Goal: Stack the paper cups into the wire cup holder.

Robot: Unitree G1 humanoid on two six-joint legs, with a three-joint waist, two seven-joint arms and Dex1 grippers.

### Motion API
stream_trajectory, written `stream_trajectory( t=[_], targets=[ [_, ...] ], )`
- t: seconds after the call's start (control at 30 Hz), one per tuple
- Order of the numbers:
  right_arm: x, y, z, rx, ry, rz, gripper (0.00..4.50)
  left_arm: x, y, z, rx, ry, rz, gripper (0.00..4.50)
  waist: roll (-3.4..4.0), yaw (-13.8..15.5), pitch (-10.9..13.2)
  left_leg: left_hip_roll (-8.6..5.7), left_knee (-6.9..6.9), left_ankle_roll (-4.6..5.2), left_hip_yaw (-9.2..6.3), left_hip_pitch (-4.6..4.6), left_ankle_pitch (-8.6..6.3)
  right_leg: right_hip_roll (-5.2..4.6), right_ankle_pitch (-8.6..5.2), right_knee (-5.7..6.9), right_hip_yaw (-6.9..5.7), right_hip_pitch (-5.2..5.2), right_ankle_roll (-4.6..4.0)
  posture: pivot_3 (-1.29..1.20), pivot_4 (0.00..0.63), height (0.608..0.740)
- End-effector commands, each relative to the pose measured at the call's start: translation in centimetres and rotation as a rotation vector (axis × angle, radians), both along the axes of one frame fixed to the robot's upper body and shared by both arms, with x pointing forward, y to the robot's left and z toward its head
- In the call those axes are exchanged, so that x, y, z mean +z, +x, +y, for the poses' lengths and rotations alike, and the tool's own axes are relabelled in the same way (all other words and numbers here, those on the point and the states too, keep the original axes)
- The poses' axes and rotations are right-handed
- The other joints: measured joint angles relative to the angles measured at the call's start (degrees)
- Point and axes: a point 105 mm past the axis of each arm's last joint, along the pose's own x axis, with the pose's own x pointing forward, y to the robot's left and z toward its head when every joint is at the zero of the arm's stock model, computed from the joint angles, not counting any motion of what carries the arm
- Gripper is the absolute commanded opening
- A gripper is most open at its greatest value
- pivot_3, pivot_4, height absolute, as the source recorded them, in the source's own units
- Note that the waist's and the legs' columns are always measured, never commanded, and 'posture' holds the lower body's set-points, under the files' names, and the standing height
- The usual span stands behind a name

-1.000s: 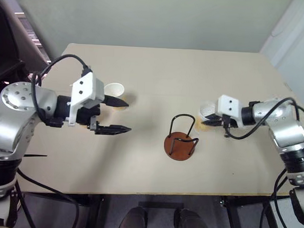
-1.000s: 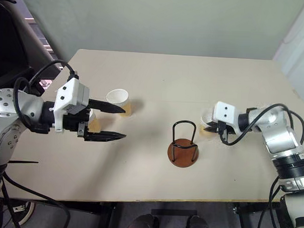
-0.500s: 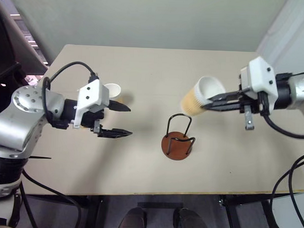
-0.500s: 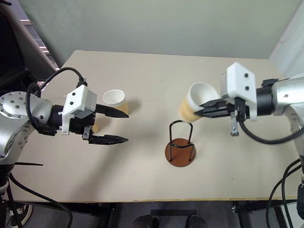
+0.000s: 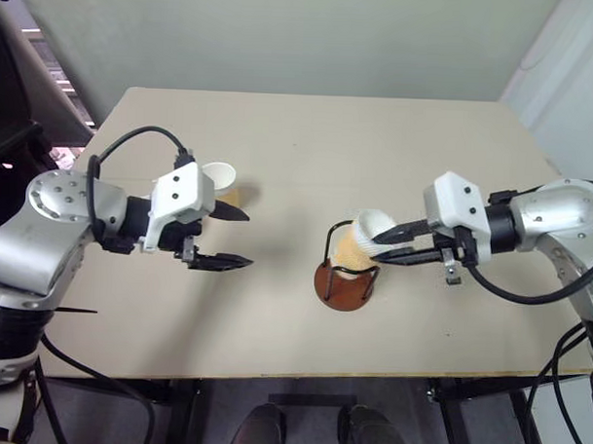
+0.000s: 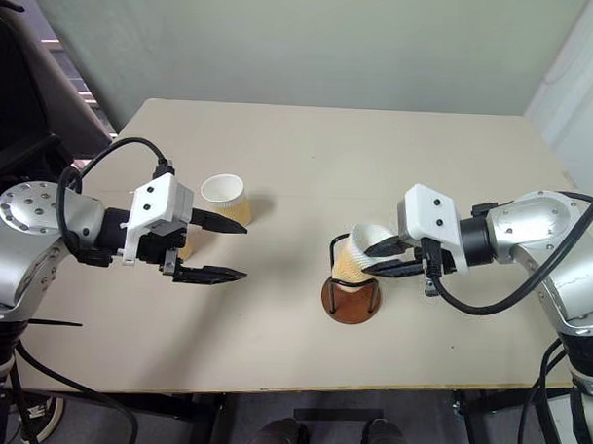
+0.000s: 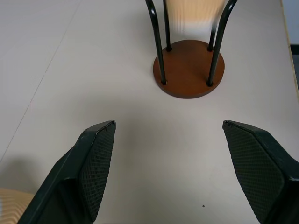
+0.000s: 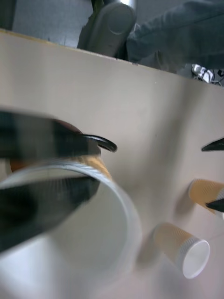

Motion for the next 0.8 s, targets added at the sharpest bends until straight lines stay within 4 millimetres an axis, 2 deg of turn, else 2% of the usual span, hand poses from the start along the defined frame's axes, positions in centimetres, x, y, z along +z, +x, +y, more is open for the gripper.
stream_trajectory(
  t=[0.03, 0.13, 0.23, 0.27, 0.37, 0.43, 0.5, 0.57, 0.7, 0.8],
  targets=[
    [1.1, -0.1, -0.8, -0.034, 0.001, -0.046, 2.12, 1.7, 0.5, 1.3, 0.052, 0.014, -0.085, 3.94, 0.00, 0.02, 0.00, 0.00, 0.00, 0.00, 0.00, 0.00, 0.00, 0.00, 0.00, 0.00, 0.00, 0.00, 0.00, 0.00, 0.150, 0.740],
    [2.3, -0.3, -4.0, -0.183, 0.078, -0.010, 3.21, 2.9, 1.1, 2.7, 0.118, 0.008, -0.128, 3.94, -0.02, 0.51, 0.01, 0.01, -0.01, -0.02, -0.02, -0.04, 0.01, 0.00, -0.02, -0.01, -0.03, 0.00, -0.02, 0.00, 0.150, 0.740],
    [4.3, -1.2, -6.3, -0.261, 0.214, -0.007, 4.24, 3.2, 1.3, 4.7, 0.169, 0.058, -0.144, 3.94, -0.03, 0.53, 0.01, 0.01, -0.01, -0.19, 0.03, -0.09, 0.09, 0.00, -0.02, -0.09, 0.01, 0.00, -0.02, 0.00, 0.150, 0.740],
    [4.9, -1.5, -6.8, -0.273, 0.252, -0.015, 4.45, 3.3, 1.3, 5.2, 0.183, 0.072, -0.148, 3.94, -0.03, 0.53, 0.01, 0.01, -0.03, -0.20, 0.04, -0.10, 0.09, 0.00, -0.04, -0.11, 0.01, -0.01, -0.03, 0.00, 0.150, 0.740],
    [8.7, -2.9, -7.4, -0.207, 0.475, -0.076, 4.45, 3.2, 1.9, 9.0, 0.298, 0.210, -0.154, 3.94, -0.03, 0.12, 0.01, 0.01, -0.08, -0.22, 0.05, -0.06, 0.08, 0.04, -0.10, -0.07, 0.04, -0.07, -0.09, 0.00, 0.150, 0.740],
    [10.2, -3.5, -7.0, -0.152, 0.561, -0.071, 4.45, 2.3, 2.2, 10.8, 0.338, 0.304, -0.133, 3.94, -0.02, -0.36, 0.00, 0.02, -0.12, -0.19, 0.05, 0.01, 0.05, 0.09, -0.14, 0.01, 0.10, -0.11, -0.15, 0.00, 0.150, 0.740],
    [9.6, -2.8, -6.0, -0.166, 0.535, -0.046, 4.45, 0.9, 3.1, 12.5, 0.395, 0.403, -0.118, 3.94, 0.00, -0.40, -0.01, 0.04, -0.23, 0.07, 0.03, 0.16, -0.10, 0.12, -0.18, 0.07, 0.10, -0.06, -0.24, 0.00, 0.150, 0.740],
    [7.8, -1.0, -5.2, -0.248, 0.448, -0.042, 4.45, -0.1, 4.0, 13.4, 0.430, 0.453, -0.113, 3.94, -0.02, -0.39, -0.02, 0.08, -0.23, 0.15, -0.04, 0.29, -0.14, 0.14, -0.23, 0.14, 0.04, 0.03, -0.38, 0.00, 0.150, 0.740],
    [5.4, -0.4, -3.8, -0.247, 0.365, -0.033, 4.45, -1.5, 5.3, 13.3, 0.428, 0.478, -0.104, 3.94, -0.03, -0.16, -0.01, 0.10, -0.13, 0.20, -0.12, 0.15, -0.17, 0.14, -0.07, 0.14, -0.01, -0.02, -0.51, 0.00, 0.150, 0.740],
    [5.1, -0.6, -3.3, -0.232, 0.355, -0.034, 4.45, -3.0, 6.0, 13.1, 0.409, 0.506, -0.084, 3.94, -0.03, 0.11, -0.01, 0.09, -0.03, 0.25, -0.12, -0.09, -0.20, 0.12, 0.11, 0.11, -0.02, -0.17, -0.23, 0.00, 0.150, 0.740]
  ],
)
